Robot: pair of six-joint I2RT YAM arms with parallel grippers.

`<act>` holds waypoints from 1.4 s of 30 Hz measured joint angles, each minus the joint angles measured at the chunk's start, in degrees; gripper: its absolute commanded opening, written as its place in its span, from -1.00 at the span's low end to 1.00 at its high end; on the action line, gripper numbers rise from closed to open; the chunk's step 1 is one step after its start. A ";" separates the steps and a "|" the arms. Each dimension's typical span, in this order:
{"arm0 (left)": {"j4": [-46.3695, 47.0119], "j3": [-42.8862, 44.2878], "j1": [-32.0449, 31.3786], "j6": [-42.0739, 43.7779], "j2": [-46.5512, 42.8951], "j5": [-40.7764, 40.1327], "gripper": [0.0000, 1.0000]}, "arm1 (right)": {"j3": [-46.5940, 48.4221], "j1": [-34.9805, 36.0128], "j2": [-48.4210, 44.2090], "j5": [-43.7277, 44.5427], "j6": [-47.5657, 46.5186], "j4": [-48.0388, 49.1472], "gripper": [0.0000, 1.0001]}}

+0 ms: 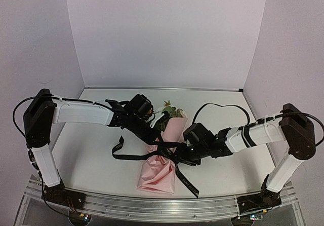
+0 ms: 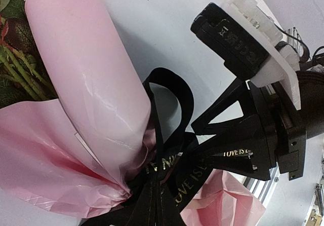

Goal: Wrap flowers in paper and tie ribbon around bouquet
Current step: Cross the half-tied ribbon over the folded bouquet.

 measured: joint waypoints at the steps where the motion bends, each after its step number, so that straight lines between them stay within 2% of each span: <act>1: -0.15 -0.10 0.00 0.00 0.00 -0.01 -1.00 | -0.01 0.02 0.43 0.00 0.08 0.69 -0.19; 3: -0.45 -0.21 0.02 0.02 0.00 -0.03 -1.00 | -0.01 0.02 1.20 0.01 0.25 1.90 -0.25; 5: -0.57 -0.21 0.02 0.02 0.00 -0.07 -1.00 | -0.02 0.02 1.53 0.01 0.44 2.50 -0.40; 10: -0.58 -0.22 0.12 -0.06 0.00 -0.33 -1.00 | -0.10 0.02 1.62 0.15 0.56 3.47 -0.97; 18: -0.56 -1.61 1.17 -1.27 0.00 -0.47 -1.00 | 0.10 0.02 -1.41 0.82 -2.15 -1.75 -1.00; 19: -0.55 -1.96 1.35 -1.36 -0.02 -0.47 -1.00 | 0.44 0.02 -1.95 0.98 -2.91 -3.03 -0.99; 24: -0.52 -2.72 1.79 -1.51 -0.31 -0.40 -1.00 | 4.52 0.02 -2.48 0.78 -8.03 -8.76 -0.37; 28: -0.54 -3.10 1.79 -1.53 -0.90 -0.38 -1.00 | 8.00 0.02 -1.80 -1.07 -13.69 -10.35 -0.14; 42: -0.52 -3.14 1.79 -1.59 -1.14 0.05 -1.00 | 11.40 0.02 4.07 -5.06 -23.60 -13.18 -0.13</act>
